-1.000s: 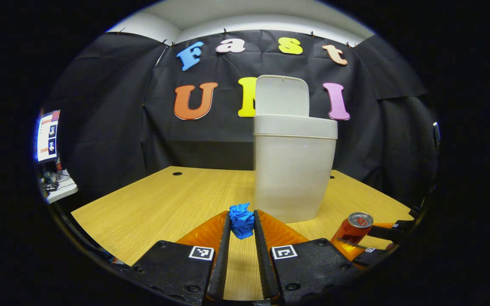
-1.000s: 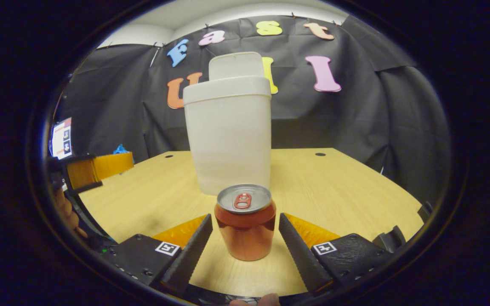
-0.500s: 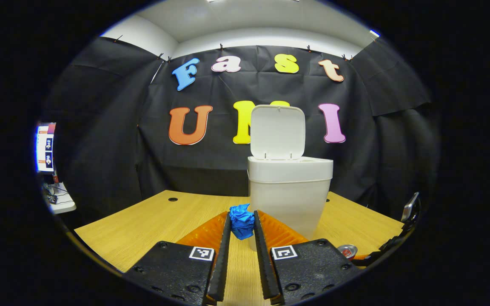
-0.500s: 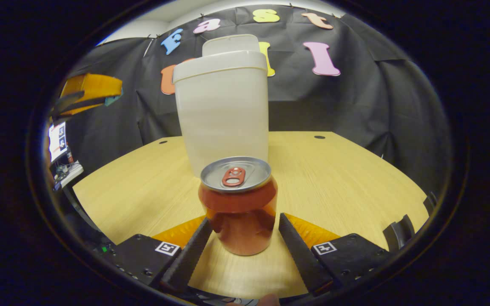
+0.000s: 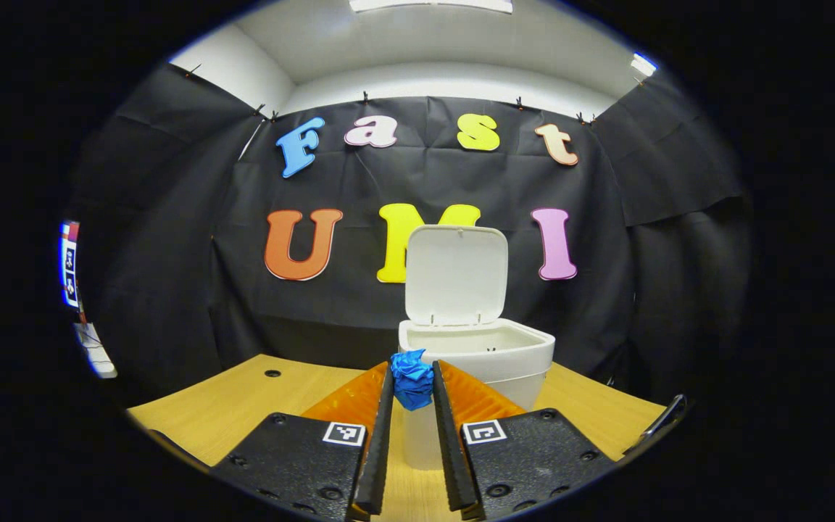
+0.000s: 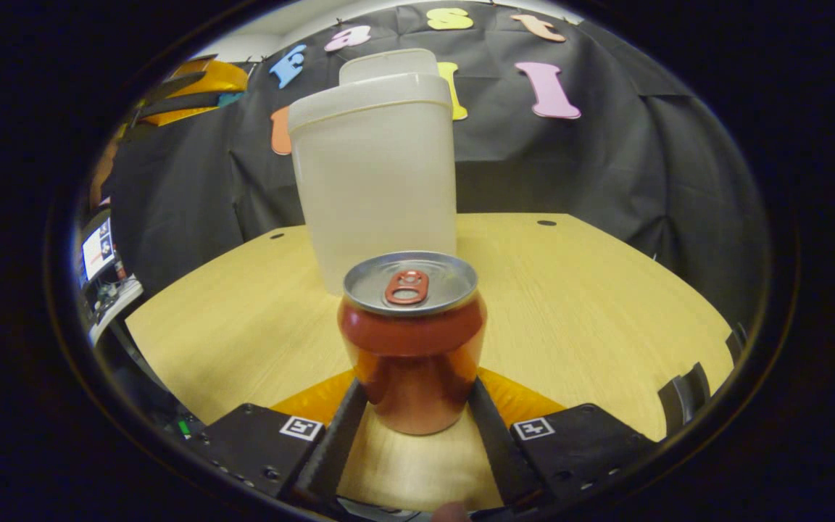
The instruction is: Press the lid of the desktop garbage bin to open it, pick up the crumpled paper on the desktop and throw it into the bin, then pick up the pop can on the desktop and drop it into the bin, and finally close the garbage bin lid.
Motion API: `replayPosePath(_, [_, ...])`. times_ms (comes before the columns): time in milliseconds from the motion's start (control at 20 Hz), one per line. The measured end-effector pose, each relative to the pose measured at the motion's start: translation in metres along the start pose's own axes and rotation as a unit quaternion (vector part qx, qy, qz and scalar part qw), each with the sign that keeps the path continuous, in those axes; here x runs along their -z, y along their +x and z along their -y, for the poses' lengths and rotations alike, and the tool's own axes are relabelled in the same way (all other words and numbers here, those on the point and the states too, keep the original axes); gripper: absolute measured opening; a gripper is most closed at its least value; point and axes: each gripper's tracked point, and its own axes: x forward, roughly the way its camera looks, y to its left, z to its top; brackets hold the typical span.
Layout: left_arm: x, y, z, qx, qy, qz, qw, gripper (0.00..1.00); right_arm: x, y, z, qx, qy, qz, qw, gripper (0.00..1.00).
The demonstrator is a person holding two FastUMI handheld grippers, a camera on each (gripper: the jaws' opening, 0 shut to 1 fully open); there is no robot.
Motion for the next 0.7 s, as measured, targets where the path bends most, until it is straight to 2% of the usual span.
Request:
replayPosePath(150, [-0.029, 0.023, 0.002, 0.005, 0.006, 0.023, 1.0, 0.35, -0.013, -0.01, 0.005, -0.003, -0.003, 0.014, 1.0, 0.8])
replayPosePath(200, [-0.037, 0.032, 0.005, 0.008, 0.003, 0.028, 1.0, 0.31, -0.016, -0.012, 0.009, -0.004, -0.001, 0.017, 1.0, 0.8])
replayPosePath(400, [-0.051, 0.072, 0.015, 0.022, 0.002, 0.026, 0.999, 0.35, -0.033, -0.024, 0.019, -0.003, 0.006, 0.033, 0.999, 0.8])
replayPosePath(700, [-0.023, 0.13, 0.038, 0.038, 0.023, -0.019, 0.999, 0.35, -0.046, -0.028, 0.034, -0.006, -0.006, 0.046, 0.999, 0.8])
